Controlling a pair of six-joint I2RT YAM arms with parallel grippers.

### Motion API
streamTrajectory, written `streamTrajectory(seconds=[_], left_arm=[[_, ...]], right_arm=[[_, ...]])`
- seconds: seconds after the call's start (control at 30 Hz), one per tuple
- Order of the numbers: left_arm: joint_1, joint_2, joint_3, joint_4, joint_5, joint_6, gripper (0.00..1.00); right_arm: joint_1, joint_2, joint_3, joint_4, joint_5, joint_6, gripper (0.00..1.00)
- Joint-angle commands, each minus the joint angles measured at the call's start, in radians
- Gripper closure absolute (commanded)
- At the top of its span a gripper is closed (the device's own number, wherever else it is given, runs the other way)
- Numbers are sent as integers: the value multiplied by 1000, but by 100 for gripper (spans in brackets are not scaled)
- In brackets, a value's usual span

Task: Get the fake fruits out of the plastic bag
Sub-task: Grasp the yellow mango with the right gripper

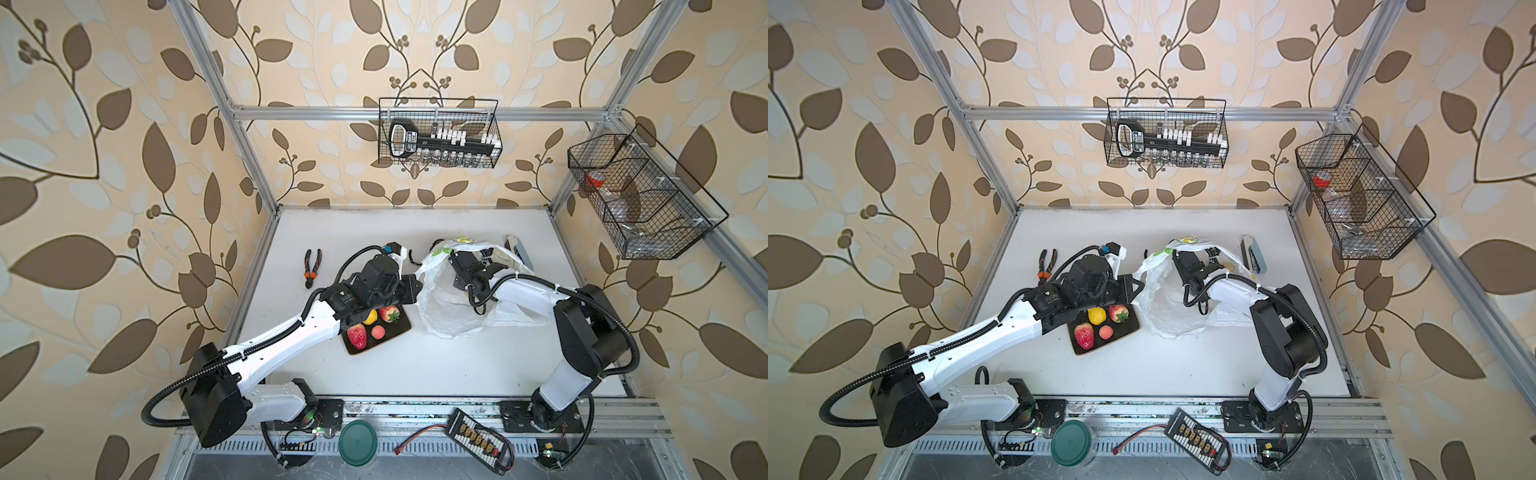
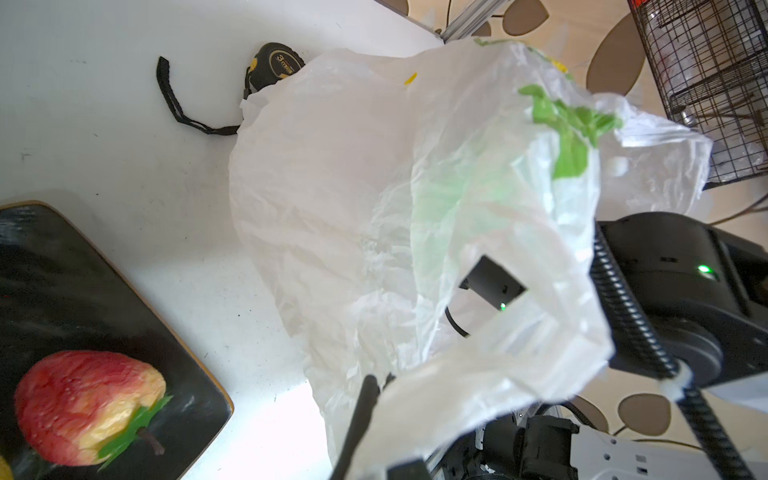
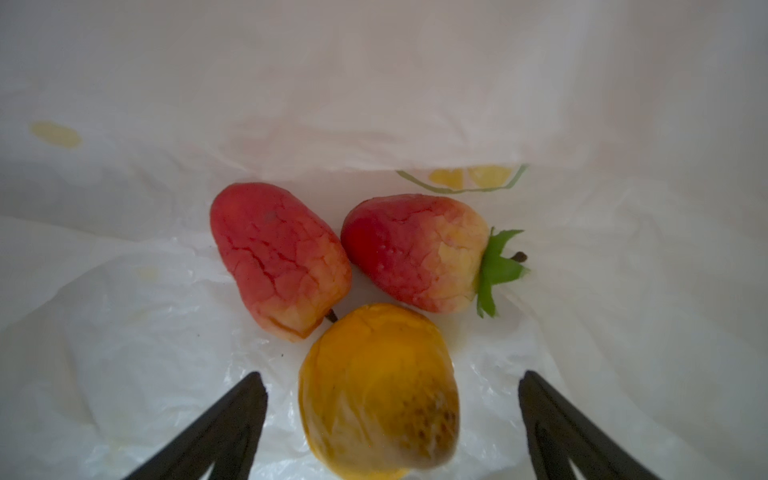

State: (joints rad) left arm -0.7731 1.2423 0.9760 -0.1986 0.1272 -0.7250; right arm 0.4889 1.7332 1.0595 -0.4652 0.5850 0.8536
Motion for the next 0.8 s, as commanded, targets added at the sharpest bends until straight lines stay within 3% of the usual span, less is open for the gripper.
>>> streamTrajectory(seconds=[0.0,0.4,0.53,0.77], left_arm=[[-5,-21,24,8,-20,0,100],[-5,-22,24,0,-56,9,100],[-5,-18,27,-5,-73,8,100],[1,3,36,3,-84,12,100]], right_arm=[[-13,52,16,28,-28,31,9],[-14,115,1,92,-67,24,31],[-14,63,-33,121,-93,-6,45],[-9,-101,-135,205,-180,-85,53]])
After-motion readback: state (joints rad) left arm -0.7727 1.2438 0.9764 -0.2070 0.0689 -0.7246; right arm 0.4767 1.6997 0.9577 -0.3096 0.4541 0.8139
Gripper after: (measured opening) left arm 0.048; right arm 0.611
